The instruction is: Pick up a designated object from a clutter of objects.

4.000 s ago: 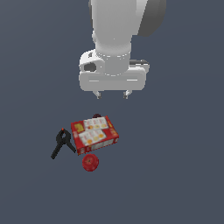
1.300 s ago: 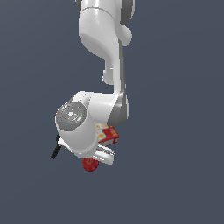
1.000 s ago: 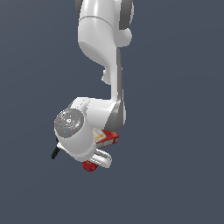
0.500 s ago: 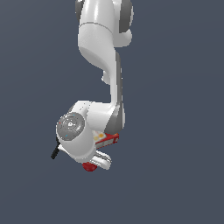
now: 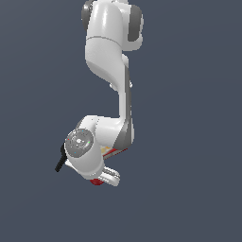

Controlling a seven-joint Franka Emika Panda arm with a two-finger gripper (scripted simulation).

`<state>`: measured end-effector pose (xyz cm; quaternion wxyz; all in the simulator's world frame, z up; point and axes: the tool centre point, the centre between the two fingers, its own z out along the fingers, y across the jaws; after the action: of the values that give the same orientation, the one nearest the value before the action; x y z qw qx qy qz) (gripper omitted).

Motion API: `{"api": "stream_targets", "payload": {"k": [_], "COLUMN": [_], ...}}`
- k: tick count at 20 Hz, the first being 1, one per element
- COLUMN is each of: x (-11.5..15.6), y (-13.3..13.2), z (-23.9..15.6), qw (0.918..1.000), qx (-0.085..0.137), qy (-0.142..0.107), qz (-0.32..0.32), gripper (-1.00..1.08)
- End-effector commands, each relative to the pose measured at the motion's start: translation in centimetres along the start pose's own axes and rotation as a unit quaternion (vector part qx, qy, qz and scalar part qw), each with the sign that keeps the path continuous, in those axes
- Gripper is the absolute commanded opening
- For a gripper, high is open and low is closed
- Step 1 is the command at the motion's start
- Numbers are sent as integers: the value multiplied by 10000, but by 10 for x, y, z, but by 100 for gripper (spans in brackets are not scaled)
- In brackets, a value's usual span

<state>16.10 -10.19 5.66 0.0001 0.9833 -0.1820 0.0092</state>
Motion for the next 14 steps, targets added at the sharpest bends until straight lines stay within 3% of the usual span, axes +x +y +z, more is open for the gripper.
{"api": "stream_targets", "payload": {"k": [1, 2, 14], "x": [-6, -6, 0], "y": [1, 1, 0], "z": [10, 10, -1], "qw": [10000, 10000, 10000], "qx": [-16, -16, 0], "qy": [-92, -92, 1], "qz": [3, 3, 6], "gripper": [100, -100, -100]}}
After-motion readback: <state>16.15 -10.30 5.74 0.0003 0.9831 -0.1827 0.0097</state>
